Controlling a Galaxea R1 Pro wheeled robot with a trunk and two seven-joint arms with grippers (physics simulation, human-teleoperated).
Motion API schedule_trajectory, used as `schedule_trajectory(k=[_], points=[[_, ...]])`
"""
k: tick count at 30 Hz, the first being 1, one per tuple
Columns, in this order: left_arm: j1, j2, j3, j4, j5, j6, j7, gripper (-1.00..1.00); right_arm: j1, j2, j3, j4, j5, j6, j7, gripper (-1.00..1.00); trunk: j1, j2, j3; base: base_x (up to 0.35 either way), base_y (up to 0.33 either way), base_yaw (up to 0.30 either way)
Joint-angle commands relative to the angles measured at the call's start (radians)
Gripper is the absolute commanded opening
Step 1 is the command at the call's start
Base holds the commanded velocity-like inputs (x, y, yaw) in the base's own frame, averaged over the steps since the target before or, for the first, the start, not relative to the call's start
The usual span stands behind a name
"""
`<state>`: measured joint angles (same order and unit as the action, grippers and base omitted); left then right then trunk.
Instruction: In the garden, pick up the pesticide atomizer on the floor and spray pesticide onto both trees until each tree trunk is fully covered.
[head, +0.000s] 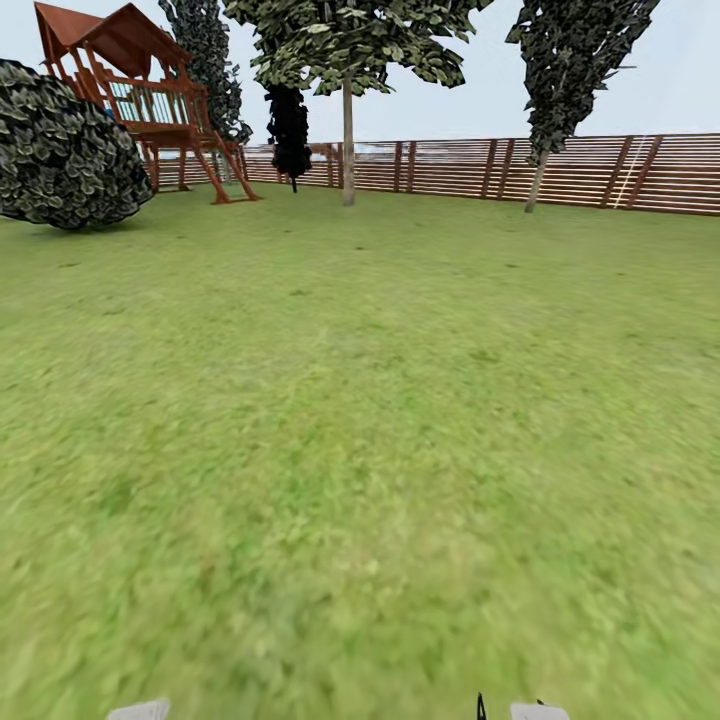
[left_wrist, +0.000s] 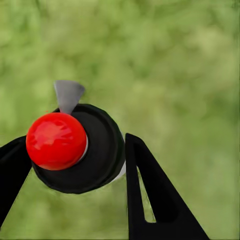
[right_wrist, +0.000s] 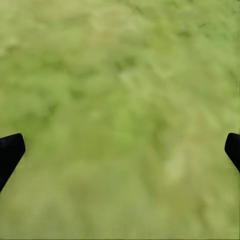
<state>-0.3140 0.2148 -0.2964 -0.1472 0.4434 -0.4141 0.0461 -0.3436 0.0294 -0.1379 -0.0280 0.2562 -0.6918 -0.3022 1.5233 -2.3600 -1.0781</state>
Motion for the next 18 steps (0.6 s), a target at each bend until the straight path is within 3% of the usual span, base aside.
schedule_trajectory(k=[1, 18], points=[[0.0, 0.0, 0.0, 0.0, 0.0, 0.0, 0.0, -1.0, 0.0, 0.0, 0.0, 0.0, 0.0, 0.0, 0.0, 1.0, 0.0, 0.0, 0.0, 0.34, 0.0, 0.0], [0.0, 0.0, 0.0, 0.001, 0.0, 0.001, 0.0, -1.0, 0.0, 0.0, 0.0, 0.0, 0.0, 0.0, 0.0, 1.0, 0.0, 0.0, 0.0, 0.339, 0.0, 0.0]])
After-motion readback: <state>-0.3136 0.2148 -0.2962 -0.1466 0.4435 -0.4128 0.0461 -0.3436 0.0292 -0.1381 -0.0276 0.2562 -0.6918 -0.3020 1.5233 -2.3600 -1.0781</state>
